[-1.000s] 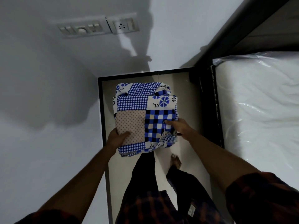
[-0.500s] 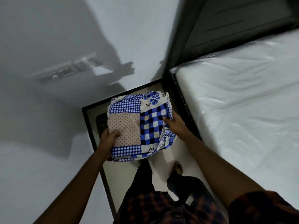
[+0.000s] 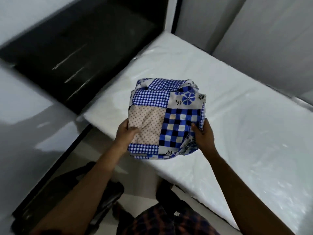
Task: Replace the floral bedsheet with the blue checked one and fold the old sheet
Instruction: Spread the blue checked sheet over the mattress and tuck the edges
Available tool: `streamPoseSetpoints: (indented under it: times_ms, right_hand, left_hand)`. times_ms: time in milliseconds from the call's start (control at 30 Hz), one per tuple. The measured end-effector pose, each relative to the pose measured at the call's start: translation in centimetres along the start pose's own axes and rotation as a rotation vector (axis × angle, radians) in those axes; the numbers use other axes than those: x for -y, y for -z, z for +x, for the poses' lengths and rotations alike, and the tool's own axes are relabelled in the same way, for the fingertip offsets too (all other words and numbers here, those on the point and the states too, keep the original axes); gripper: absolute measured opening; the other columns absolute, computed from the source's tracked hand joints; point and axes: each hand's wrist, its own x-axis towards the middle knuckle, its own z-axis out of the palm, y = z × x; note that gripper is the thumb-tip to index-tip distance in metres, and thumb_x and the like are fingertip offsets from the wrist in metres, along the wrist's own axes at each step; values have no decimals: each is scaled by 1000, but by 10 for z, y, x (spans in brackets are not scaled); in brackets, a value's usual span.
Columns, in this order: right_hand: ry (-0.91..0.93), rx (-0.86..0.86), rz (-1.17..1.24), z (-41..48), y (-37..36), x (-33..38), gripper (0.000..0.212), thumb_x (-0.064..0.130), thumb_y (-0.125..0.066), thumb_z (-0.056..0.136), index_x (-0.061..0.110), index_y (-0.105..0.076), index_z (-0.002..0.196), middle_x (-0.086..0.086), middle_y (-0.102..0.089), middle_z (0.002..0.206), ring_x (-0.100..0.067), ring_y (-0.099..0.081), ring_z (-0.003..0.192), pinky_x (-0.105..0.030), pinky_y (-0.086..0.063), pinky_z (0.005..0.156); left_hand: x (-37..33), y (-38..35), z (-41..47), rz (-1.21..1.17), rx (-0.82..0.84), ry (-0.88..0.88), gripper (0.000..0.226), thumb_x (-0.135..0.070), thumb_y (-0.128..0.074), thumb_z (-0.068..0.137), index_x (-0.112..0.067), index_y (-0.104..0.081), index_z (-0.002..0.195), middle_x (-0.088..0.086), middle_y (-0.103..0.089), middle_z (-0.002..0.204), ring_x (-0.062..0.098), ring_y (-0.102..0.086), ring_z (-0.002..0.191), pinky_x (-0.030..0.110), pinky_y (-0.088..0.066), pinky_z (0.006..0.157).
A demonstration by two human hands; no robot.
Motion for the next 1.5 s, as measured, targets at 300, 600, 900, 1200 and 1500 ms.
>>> streamPoseSetpoints:
  times_ms: [300,600,900,1200,1500]
  right_hand:
    - [-541,-269,109,61,144,-162,56,25,-71,92,20,-46,141,-5,-62,125,-19,-63,99,-40,-58,84]
    - [-779,-261,143,90,129,-248,57,41,-73,87,21,-51,136,-6,-66,118,-25,-67,101,-36,-56,81]
    - [-736,-376,29,110,109,-231,14,25,-66,86,17,-74,95,1,-74,90,-17,-68,82,-33,-56,74]
    - [-1061,-459,229,110,110,-220,58,32,-63,89,20,-38,139,-5,-52,120,-30,-56,103,-41,-55,75]
    - [-552,-496,-312,138,116,-213,53,24,-64,89,22,-51,140,-5,-51,144,-28,-45,130,-46,-44,105]
  left_hand:
    - [23,-214,105,784,300,104,36,-19,-63,89,-14,-47,122,6,-57,108,27,-57,97,29,-42,76]
    - [92,-259,124,1053,483,-209,55,-12,-67,86,-8,-51,138,17,-52,140,35,-53,124,39,-48,100]
    - [102,-285,133,1066,613,-127,61,-20,-69,89,-13,-43,144,12,-43,146,32,-46,131,37,-44,104]
    - [79,-290,164,1198,817,-217,65,-26,-73,86,-16,-46,144,14,-41,144,31,-41,134,38,-41,108]
    - [49,-333,210,1164,777,-428,50,-16,-69,87,-17,-52,135,9,-48,131,27,-58,112,42,-55,87]
